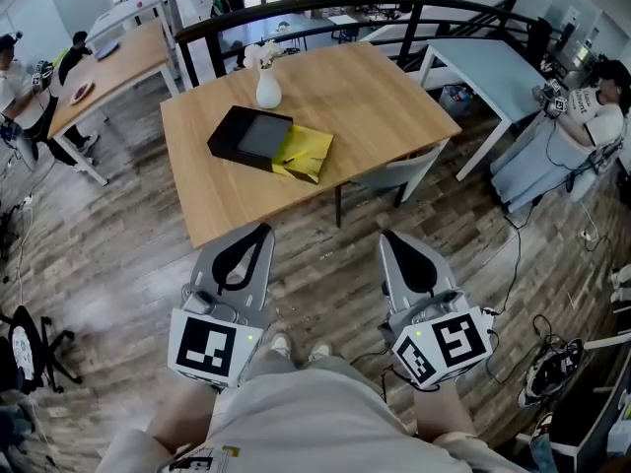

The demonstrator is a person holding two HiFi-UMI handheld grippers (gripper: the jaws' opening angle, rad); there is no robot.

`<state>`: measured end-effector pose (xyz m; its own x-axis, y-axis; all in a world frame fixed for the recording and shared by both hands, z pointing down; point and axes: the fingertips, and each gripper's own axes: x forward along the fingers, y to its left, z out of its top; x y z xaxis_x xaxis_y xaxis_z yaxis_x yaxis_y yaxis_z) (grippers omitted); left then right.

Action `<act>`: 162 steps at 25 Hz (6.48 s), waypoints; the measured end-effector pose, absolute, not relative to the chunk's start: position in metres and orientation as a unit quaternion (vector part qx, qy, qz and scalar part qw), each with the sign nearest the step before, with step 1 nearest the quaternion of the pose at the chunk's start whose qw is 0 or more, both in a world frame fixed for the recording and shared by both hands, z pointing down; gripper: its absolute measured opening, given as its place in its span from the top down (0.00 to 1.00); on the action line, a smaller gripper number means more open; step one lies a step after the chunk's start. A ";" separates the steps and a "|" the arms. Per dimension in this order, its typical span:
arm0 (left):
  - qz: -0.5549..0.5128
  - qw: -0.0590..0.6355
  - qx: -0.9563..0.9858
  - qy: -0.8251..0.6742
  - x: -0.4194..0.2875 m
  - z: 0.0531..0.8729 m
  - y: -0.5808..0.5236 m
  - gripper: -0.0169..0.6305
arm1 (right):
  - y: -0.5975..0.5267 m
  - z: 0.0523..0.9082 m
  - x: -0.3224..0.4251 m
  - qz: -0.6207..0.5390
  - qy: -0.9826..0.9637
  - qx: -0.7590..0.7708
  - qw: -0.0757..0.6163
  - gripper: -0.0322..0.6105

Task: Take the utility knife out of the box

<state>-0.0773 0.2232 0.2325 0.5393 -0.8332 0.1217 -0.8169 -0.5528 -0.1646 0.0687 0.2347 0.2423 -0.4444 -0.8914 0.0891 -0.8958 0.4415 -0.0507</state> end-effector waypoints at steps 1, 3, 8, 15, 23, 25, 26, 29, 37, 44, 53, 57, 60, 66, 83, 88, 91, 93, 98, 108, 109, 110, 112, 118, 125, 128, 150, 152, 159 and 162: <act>-0.095 0.045 -0.875 0.472 -0.075 0.234 0.225 0.97 | 0.235 0.243 0.071 0.046 -0.850 0.524 0.024 0.95; -0.098 0.045 -0.872 0.477 -0.071 0.235 0.227 0.97 | 0.236 0.243 0.074 0.045 -0.854 0.518 0.024 0.95; -0.100 0.040 -0.867 0.486 -0.062 0.239 0.232 0.97 | 0.235 0.245 0.084 0.043 -0.859 0.510 0.024 0.95; -0.104 0.032 -0.858 0.502 -0.065 0.244 0.227 0.97 | 0.225 0.248 0.086 0.048 -0.865 0.499 0.018 0.95; -0.095 0.030 -0.855 0.509 -0.071 0.249 0.201 0.97 | 0.200 0.255 0.084 0.047 -0.866 0.496 0.023 0.95; -0.094 0.032 -0.857 0.506 -0.070 0.249 0.192 0.97 | 0.191 0.255 0.083 0.044 -0.866 0.498 0.023 0.95; -0.093 0.033 -0.857 0.505 -0.070 0.249 0.187 0.97 | 0.186 0.255 0.082 0.043 -0.866 0.498 0.023 0.95; -0.091 0.032 -0.860 0.501 -0.069 0.251 0.169 0.97 | 0.170 0.257 0.081 0.043 -0.864 0.501 0.025 0.95; -0.091 0.029 -0.868 0.487 -0.071 0.254 0.107 0.97 | 0.114 0.259 0.075 0.044 -0.859 0.508 0.029 0.95; -0.094 0.030 -0.874 0.476 -0.084 0.251 0.040 0.97 | 0.052 0.255 0.058 0.049 -0.856 0.513 0.033 0.95; -0.096 0.018 -0.887 0.451 -0.100 0.249 -0.043 0.97 | -0.027 0.251 0.031 0.053 -0.849 0.525 0.039 0.95; -0.093 0.014 -0.896 0.434 -0.110 0.248 -0.076 0.97 | -0.060 0.247 0.019 0.051 -0.840 0.538 0.044 0.95; -0.091 0.007 -0.902 0.422 -0.120 0.250 -0.098 0.97 | -0.082 0.250 0.013 0.052 -0.830 0.553 0.052 0.95; -0.088 0.006 -0.913 0.397 -0.126 0.253 -0.133 0.97 | -0.114 0.252 0.003 0.057 -0.817 0.571 0.052 0.95; -0.096 0.000 -0.913 0.396 -0.109 0.263 -0.172 0.97 | -0.156 0.264 0.015 0.066 -0.821 0.563 0.067 0.95; -0.107 -0.007 -0.910 0.399 -0.094 0.268 -0.176 0.97 | -0.163 0.269 0.027 0.072 -0.830 0.549 0.070 0.95; -0.118 -0.008 -0.908 0.401 -0.085 0.271 -0.180 0.97 | -0.167 0.272 0.035 0.076 -0.833 0.544 0.069 0.95; -0.125 -0.010 -0.908 0.399 -0.079 0.276 -0.183 0.97 | -0.169 0.276 0.040 0.080 -0.834 0.541 0.072 0.95; -0.168 0.014 -0.905 0.391 -0.066 0.296 -0.195 0.97 | -0.176 0.288 0.052 0.092 -0.835 0.537 0.074 0.95; -0.236 0.001 -0.893 0.383 -0.052 0.348 -0.231 0.92 | -0.206 0.330 0.073 0.095 -0.830 0.540 0.106 0.95; -0.244 -0.004 -0.891 0.382 -0.053 0.355 -0.235 0.92 | -0.210 0.336 0.075 0.092 -0.828 0.541 0.113 0.95; -0.252 -0.009 -0.889 0.381 -0.053 0.363 -0.240 0.92 | -0.214 0.341 0.076 0.092 -0.828 0.541 0.117 0.95; -0.267 -0.018 -0.885 0.380 -0.052 0.377 -0.247 0.90 | -0.222 0.351 0.080 0.097 -0.826 0.542 0.121 0.95; -0.318 -0.037 -0.878 0.355 -0.041 0.427 -0.261 0.83 | -0.240 0.378 0.083 0.121 -0.825 0.538 0.125 0.95; -0.384 -0.045 -0.874 0.296 -0.024 0.483 -0.261 0.81 | -0.254 0.409 0.078 0.150 -0.825 0.529 0.130 0.95; -0.398 -0.059 -0.869 0.288 -0.022 0.505 -0.263 0.81 | -0.256 0.426 0.071 0.163 -0.826 0.522 0.136 0.95; -0.585 -0.091 -0.777 0.216 -0.025 0.675 -0.277 0.81 | -0.280 0.521 0.063 0.241 -0.818 0.493 0.175 0.95; -0.600 -0.075 -0.768 0.212 -0.025 0.683 -0.280 0.81 | -0.281 0.526 0.066 0.246 -0.816 0.493 0.176 0.95; -0.613 -0.087 -0.761 0.195 -0.015 0.704 -0.281 0.81 | -0.285 0.544 0.073 0.259 -0.812 0.491 0.179 0.95; -0.620 -0.092 -0.756 0.191 -0.017 0.713 -0.283 0.81 | -0.288 0.549 0.074 0.264 -0.811 0.492 0.177 0.95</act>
